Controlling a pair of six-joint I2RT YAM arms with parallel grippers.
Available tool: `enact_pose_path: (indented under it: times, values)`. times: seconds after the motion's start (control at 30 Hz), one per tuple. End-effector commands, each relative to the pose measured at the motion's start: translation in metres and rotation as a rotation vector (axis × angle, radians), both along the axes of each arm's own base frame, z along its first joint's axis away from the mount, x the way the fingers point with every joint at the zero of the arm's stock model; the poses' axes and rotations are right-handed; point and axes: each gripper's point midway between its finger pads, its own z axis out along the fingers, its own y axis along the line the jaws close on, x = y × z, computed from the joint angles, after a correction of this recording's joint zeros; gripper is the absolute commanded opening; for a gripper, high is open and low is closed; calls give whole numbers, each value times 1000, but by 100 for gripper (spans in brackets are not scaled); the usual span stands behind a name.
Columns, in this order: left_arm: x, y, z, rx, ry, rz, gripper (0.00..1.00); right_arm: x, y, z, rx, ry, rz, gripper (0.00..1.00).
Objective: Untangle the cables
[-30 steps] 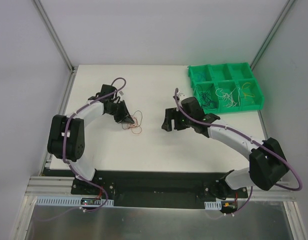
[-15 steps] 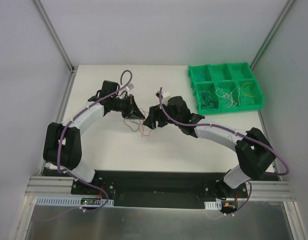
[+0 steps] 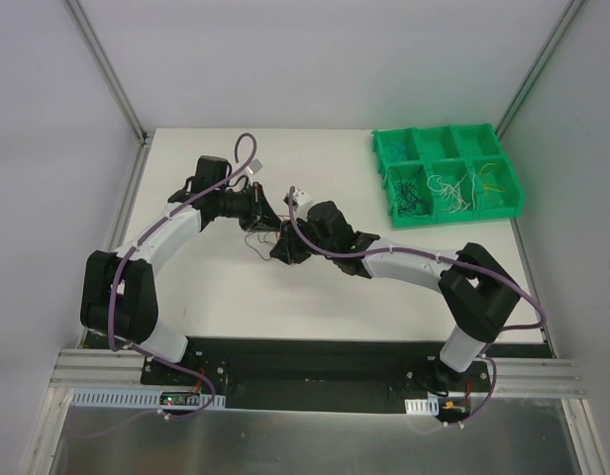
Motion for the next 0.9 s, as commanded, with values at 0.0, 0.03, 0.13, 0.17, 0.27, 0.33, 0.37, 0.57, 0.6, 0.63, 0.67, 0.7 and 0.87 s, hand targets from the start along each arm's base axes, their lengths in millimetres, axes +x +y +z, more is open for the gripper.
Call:
enact_pose_path:
  times: [0.0,0.03,0.13,0.17,0.27,0.33,0.37,0.57,0.6,0.63,0.67,0.7,0.87]
  values:
    - [-1,0,20,-47,-55,-17,1,13,4,32,60,-70,-43,11]
    - [0,1,19,-45,-57,-14,6,12,0,31,50,-75,-50,1]
    - [0,4,21,-44,-76,-15,27,10,-14,37,45,-93,-70,0]
    - [0,4,22,-42,-88,-16,34,9,-19,44,55,-101,-77,0]
    - [1,7,24,-36,-114,-13,57,7,-41,59,79,-112,-110,0]
    - [3,11,27,-32,-137,-4,70,6,-59,71,90,-124,-136,0]
    - [4,13,29,-30,-146,4,75,6,-69,74,84,-128,-151,0]
    - [9,20,30,-21,-164,29,88,20,-155,114,21,-236,-355,0]
    - [8,20,29,-24,-156,26,89,24,-175,119,-2,-250,-411,0]
    - [8,20,29,-25,-154,26,89,26,-189,125,-12,-259,-444,0]
    - [8,20,28,-26,-151,24,90,35,-211,133,-38,-289,-529,0]
    - [8,19,27,-26,-148,22,91,40,-229,143,-58,-309,-593,0]
    - [7,18,29,-37,-143,15,92,66,-304,177,-123,-366,-873,0]
